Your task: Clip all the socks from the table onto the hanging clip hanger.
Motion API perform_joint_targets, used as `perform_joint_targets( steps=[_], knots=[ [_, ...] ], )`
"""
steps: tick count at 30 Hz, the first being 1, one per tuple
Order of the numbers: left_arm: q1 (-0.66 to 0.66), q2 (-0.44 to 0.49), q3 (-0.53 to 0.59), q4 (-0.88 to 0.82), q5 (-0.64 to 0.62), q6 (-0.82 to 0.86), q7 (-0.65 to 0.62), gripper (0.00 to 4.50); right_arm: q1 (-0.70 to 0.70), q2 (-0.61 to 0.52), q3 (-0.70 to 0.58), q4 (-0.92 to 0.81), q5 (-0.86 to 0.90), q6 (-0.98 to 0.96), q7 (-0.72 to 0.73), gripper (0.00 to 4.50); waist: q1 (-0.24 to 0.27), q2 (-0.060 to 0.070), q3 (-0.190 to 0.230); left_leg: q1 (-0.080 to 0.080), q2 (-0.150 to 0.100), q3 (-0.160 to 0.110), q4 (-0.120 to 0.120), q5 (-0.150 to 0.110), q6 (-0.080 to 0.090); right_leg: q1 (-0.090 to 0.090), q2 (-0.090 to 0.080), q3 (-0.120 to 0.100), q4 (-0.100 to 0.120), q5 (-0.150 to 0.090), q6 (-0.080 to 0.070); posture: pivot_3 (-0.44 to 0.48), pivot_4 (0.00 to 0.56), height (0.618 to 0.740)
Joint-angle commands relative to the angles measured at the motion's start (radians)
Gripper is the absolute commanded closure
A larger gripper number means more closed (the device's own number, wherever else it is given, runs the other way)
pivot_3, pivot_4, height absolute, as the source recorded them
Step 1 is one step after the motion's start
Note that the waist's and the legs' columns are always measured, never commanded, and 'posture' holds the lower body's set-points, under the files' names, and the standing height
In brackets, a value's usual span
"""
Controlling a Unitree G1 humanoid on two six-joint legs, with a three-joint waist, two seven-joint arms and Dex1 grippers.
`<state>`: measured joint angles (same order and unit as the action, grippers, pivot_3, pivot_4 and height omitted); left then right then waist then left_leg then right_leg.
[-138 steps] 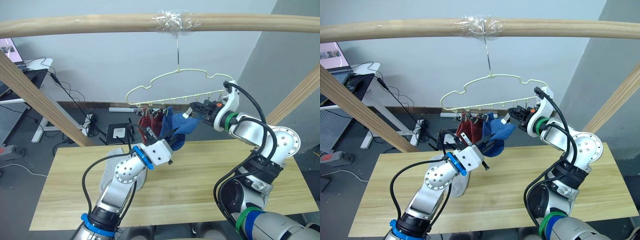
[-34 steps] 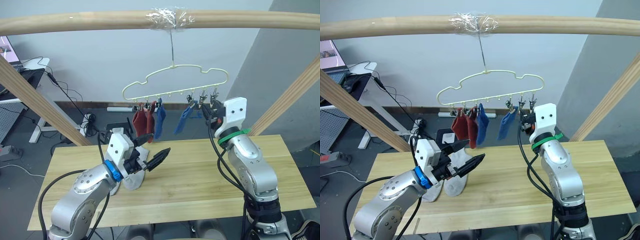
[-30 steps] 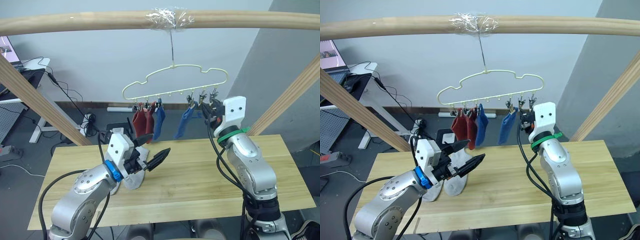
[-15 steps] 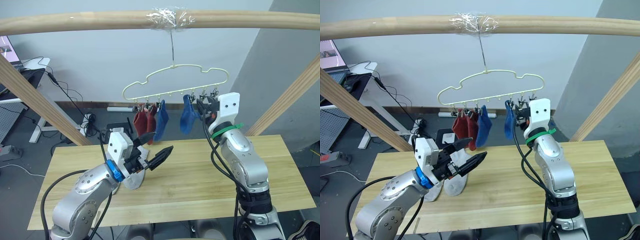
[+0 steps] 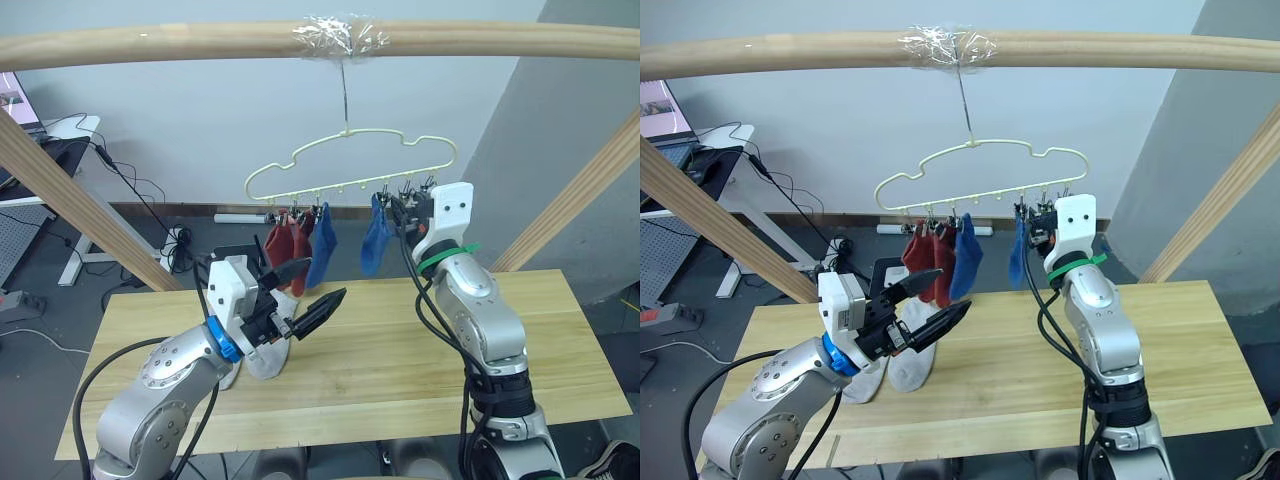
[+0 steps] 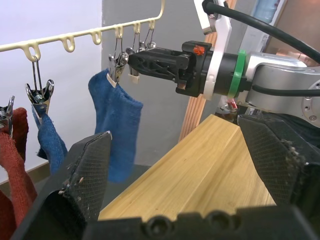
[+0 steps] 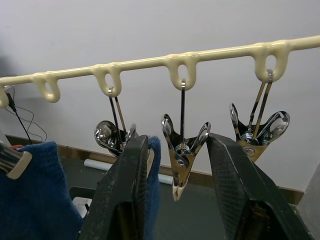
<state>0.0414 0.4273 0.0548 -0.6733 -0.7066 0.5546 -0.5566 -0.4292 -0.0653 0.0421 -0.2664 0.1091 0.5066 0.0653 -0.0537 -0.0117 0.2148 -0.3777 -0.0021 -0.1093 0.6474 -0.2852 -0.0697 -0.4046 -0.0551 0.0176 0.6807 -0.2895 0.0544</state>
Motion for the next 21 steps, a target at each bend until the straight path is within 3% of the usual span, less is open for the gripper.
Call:
perform_joint_targets(
  steps=[1,21],
  knots=[
    [-0.002,0.002,-0.004,-0.037,-0.003,-0.026,-0.002,0.0,-0.028,0.012,-0.013,-0.02,0.0,-0.033,-0.01,2.63,0.0,0.0,0.0,0.0,0.0,0.0,0.0,0.0,0.0,0.0,0.0,0.0,0.0,0.0,0.0,-0.004,0.188,0.74],
    [0.005,0.006,-0.025,-0.035,0.014,-0.037,0.002,0.0,-0.051,0.046,-0.014,0.009,-0.005,-0.044,-0.006,2.63,0.0,0.0,0.0,0.0,0.0,0.0,0.0,0.0,0.0,0.0,0.0,0.0,0.0,0.0,0.0,-0.002,0.189,0.74]
  ],
)
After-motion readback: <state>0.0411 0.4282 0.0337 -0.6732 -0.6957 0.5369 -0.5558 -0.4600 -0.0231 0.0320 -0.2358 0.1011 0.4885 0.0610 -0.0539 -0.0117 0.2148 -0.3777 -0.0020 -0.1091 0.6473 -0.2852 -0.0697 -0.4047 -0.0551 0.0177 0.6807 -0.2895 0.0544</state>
